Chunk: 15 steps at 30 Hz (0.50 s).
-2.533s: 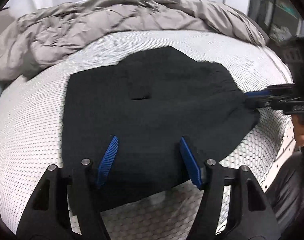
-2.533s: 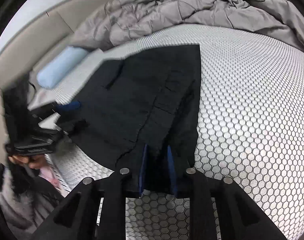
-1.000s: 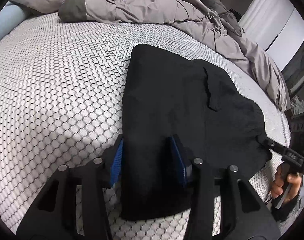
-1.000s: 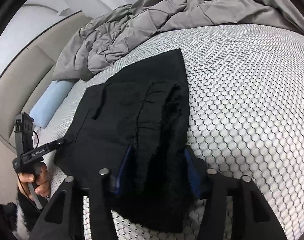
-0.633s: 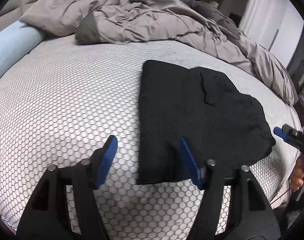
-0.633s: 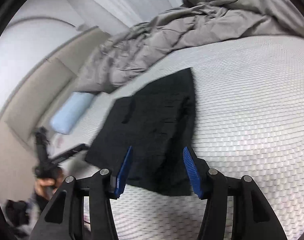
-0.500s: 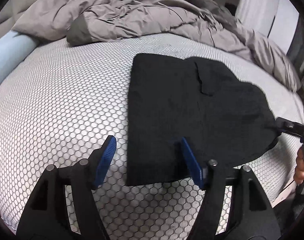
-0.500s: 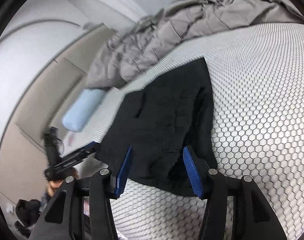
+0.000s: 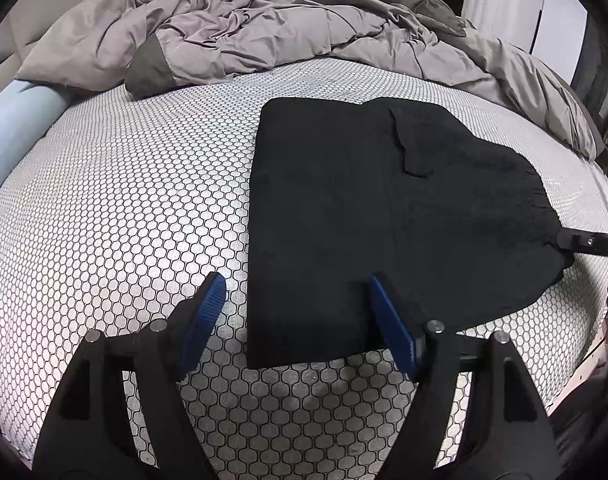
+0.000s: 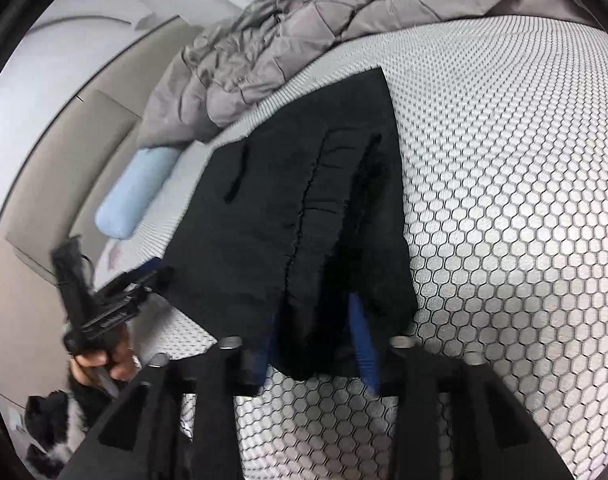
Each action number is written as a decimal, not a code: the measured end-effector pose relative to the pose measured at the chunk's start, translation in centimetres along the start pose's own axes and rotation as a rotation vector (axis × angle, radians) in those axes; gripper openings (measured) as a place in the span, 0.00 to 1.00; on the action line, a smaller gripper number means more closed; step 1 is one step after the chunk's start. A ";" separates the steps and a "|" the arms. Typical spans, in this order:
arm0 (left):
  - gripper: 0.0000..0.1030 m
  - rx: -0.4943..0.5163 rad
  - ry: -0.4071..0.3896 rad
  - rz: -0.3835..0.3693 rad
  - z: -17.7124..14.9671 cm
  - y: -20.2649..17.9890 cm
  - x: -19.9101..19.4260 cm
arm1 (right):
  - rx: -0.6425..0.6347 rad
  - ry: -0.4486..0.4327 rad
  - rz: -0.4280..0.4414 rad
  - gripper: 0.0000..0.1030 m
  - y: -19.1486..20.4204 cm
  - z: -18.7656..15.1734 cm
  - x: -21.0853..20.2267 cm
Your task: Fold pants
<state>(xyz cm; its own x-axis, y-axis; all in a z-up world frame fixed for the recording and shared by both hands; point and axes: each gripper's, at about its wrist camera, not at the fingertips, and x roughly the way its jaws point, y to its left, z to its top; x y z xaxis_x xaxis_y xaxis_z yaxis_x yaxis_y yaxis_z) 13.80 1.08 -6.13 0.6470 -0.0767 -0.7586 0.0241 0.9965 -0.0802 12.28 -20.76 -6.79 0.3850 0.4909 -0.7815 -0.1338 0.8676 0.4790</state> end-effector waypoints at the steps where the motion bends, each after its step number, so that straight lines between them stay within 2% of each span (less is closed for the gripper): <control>1: 0.70 0.002 0.001 0.000 0.0 -0.1 0.1 | -0.001 -0.002 0.021 0.52 -0.1 0.0 0.0; 3: 0.70 0.008 0.004 0.004 0.2 -0.2 0.4 | 0.019 0.016 0.062 0.52 -0.5 0.2 1.1; 5: 0.70 0.008 0.003 0.006 0.3 -0.3 0.5 | 0.039 0.015 0.055 0.52 -0.6 0.7 2.6; 7: 0.70 0.003 -0.002 0.001 0.4 -0.2 0.4 | -0.013 -0.032 -0.013 0.35 0.4 1.1 2.6; 8: 0.70 0.002 -0.004 0.003 0.5 -0.2 0.3 | -0.048 -0.060 -0.020 0.23 1.1 1.2 2.0; 9: 0.70 0.005 -0.009 0.002 0.4 -0.2 0.1 | -0.088 -0.099 -0.023 0.17 2.2 1.4 1.3; 11: 0.71 0.011 -0.013 -0.002 0.3 -0.3 0.0 | -0.152 -0.157 -0.034 0.17 3.7 1.6 -0.2; 13: 0.73 0.013 -0.004 -0.004 0.2 -0.4 0.4 | -0.141 -0.129 -0.095 0.17 2.9 2.1 0.6; 15: 0.73 0.013 0.004 -0.004 0.2 -0.3 0.6 | -0.095 -0.069 -0.162 0.25 1.2 2.2 2.7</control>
<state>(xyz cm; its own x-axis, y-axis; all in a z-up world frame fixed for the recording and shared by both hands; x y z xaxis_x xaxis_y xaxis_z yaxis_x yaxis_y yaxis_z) 14.31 0.77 -6.39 0.6440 -0.0803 -0.7608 0.0365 0.9966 -0.0743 15.18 -18.60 -7.46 0.4700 0.3405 -0.8143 -0.1495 0.9400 0.3068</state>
